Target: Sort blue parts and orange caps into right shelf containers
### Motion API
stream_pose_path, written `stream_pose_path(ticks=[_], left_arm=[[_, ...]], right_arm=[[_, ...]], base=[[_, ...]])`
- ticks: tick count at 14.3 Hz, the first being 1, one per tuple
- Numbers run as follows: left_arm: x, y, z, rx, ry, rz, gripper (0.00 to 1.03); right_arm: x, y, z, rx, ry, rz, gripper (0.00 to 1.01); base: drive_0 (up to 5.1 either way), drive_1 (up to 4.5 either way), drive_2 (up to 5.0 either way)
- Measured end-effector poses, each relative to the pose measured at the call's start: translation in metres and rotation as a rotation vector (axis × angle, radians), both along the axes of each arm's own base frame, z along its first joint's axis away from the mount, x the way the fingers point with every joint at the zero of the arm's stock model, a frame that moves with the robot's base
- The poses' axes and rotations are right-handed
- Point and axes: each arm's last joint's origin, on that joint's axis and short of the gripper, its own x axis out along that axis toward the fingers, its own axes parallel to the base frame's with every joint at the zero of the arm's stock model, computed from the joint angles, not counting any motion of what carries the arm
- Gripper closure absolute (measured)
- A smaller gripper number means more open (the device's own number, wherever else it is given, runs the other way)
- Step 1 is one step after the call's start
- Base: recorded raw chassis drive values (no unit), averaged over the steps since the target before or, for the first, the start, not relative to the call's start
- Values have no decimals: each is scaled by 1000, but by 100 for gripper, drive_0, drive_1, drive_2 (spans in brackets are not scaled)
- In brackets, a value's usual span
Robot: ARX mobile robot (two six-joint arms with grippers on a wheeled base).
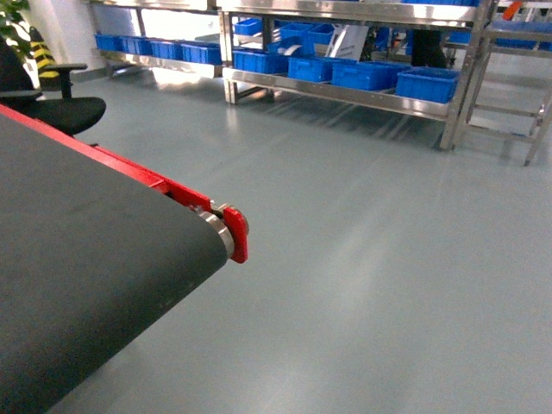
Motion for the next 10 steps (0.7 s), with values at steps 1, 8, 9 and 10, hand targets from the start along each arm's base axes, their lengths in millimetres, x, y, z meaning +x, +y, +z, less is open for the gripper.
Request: stream_pose_path(ticks=[1, 8, 9, 10], left_arm=[[0, 0, 0, 0, 0, 0, 59], [0, 0, 0, 0, 0, 0, 59], [0, 0, 0, 0, 0, 0, 59], [0, 0, 0, 0, 0, 0, 59]], right_arm=[[0, 0, 0, 0, 0, 0, 58], [0, 0, 0, 0, 0, 0, 58], [0, 0, 0, 0, 0, 0, 58], [0, 0, 0, 0, 0, 0, 58]], base=[[-155, -155, -155], [-158, -158, -158], [-156, -156, -156], [-156, -156, -156]])
